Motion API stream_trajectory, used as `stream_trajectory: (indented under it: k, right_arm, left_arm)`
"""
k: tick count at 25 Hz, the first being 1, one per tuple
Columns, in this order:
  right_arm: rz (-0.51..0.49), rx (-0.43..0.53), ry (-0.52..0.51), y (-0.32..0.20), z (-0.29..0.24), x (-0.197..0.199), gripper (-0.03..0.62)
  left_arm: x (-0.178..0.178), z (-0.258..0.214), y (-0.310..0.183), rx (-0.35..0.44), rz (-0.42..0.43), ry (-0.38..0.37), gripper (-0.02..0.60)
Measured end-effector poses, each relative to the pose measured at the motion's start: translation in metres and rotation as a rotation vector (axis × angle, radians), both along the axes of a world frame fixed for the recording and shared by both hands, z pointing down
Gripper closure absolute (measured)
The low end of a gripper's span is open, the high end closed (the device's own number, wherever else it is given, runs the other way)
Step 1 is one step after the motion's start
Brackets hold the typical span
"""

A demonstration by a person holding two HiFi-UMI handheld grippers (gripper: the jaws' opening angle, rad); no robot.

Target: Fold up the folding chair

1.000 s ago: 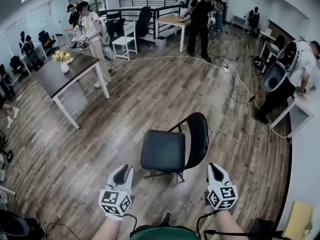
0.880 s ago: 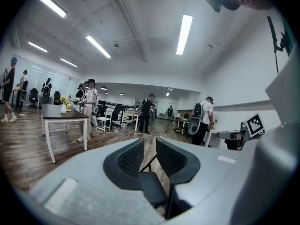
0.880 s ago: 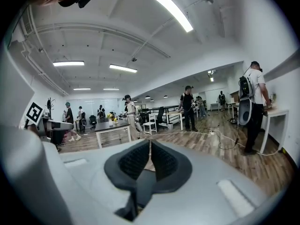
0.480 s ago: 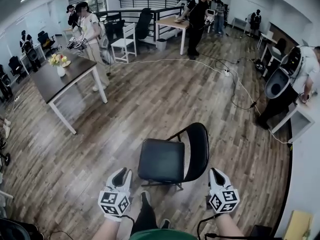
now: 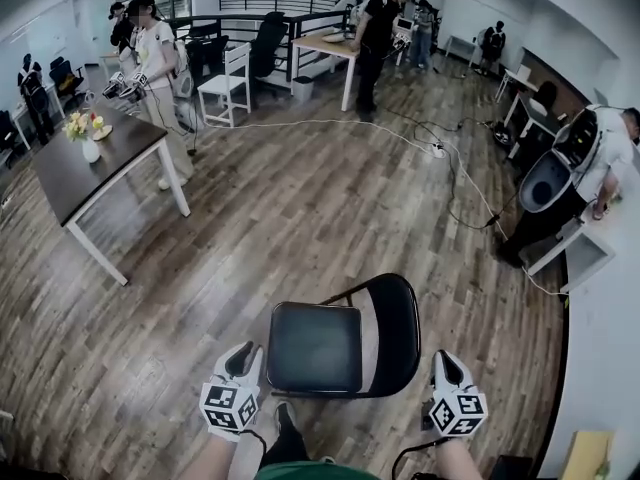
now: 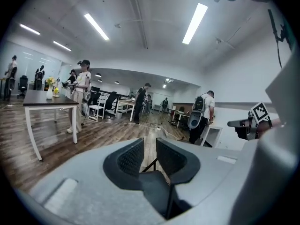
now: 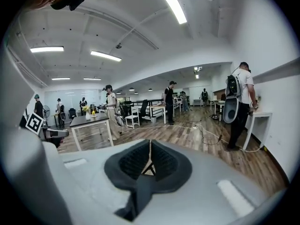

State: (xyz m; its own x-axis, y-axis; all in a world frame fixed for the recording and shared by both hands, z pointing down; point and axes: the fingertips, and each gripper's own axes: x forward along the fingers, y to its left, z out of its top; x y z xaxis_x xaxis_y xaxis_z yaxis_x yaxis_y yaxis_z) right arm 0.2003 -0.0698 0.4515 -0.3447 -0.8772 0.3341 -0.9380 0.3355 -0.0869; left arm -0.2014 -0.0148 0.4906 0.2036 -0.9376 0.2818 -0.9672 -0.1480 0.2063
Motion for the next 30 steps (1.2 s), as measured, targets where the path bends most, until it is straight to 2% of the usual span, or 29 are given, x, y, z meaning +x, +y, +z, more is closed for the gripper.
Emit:
stream_trajectory:
  k: [8,14,21,25,30]
  right_arm:
    - [0.067,-0.063,0.031,-0.05,0.028,-0.023,0.582]
    - [0.102,-0.087,0.078,-0.066,0.037,-0.029,0.582]
    - [0.133,-0.115,0.128,-0.084,0.059,-0.021,0.582]
    - [0.116,-0.149,0.137,-0.106,0.08,-0.019,0.582]
    - [0.046,-0.194,0.121,-0.117,0.121,-0.016,0.582]
  left_arm:
    - [-0.031,0.05,-0.065,-0.086,0.08,-0.008,0.492]
    - [-0.049,0.113,-0.082,-0.187,0.133,-0.018,0.491]
    - [-0.06,0.181,-0.106,-0.286,0.174,-0.07,0.491]
    - [-0.065,0.222,-0.123,-0.354,0.187,-0.078,0.491]
    - [-0.067,0.292,-0.123,-0.443,0.171,-0.042,0.489]
